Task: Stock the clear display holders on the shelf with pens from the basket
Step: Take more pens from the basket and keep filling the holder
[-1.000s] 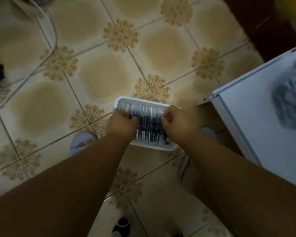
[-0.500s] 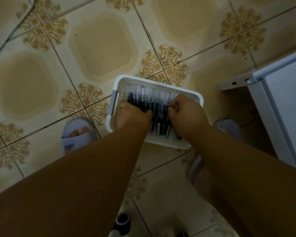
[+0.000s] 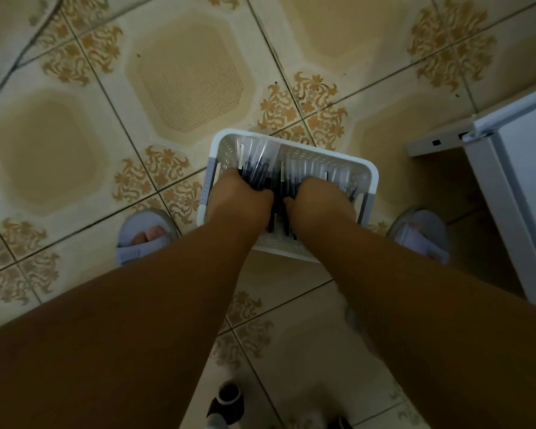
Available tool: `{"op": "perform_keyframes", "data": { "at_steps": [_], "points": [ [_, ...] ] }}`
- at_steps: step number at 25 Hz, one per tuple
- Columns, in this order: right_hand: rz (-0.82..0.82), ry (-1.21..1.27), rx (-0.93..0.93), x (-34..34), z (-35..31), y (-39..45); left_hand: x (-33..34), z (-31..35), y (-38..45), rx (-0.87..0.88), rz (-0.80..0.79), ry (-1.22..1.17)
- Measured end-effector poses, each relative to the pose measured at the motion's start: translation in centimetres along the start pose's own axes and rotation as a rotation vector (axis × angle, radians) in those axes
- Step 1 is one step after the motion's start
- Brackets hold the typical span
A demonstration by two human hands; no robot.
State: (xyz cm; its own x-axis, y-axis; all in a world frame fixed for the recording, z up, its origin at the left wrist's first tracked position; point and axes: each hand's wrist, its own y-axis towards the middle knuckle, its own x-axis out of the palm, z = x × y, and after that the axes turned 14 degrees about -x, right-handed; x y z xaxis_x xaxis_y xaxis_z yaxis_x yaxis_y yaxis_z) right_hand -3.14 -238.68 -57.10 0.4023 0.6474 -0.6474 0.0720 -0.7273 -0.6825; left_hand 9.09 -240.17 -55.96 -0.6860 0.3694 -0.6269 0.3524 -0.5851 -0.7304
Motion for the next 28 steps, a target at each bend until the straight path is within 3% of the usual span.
{"op": "perform_keyframes", "data": {
  "at_steps": [4, 9, 17, 22, 28],
  "points": [
    [0.011, 0.108, -0.017, 0.2, -0.7, -0.9, -2.0, -0.2, -1.1, -0.033, -0.07, -0.072],
    [0.273, 0.154, -0.107, -4.7, -1.1, -7.2, -6.2, 0.7, -7.0, 0.048, -0.128, -0.12],
    [0.664, 0.227, -0.242, -14.6, -4.7, -28.2, -15.5, 1.3, -26.9, 0.34, -0.149, -0.334],
    [0.974, 0.247, -0.255, -15.0, -4.9, -43.3, -15.7, -0.3, -39.4, 0.541, -0.297, -0.43],
    [1.219, 0.239, -0.112, -15.5, -1.5, -56.0, -14.6, 1.2, -50.3, 0.733, -0.492, -0.465]
  ]
}}
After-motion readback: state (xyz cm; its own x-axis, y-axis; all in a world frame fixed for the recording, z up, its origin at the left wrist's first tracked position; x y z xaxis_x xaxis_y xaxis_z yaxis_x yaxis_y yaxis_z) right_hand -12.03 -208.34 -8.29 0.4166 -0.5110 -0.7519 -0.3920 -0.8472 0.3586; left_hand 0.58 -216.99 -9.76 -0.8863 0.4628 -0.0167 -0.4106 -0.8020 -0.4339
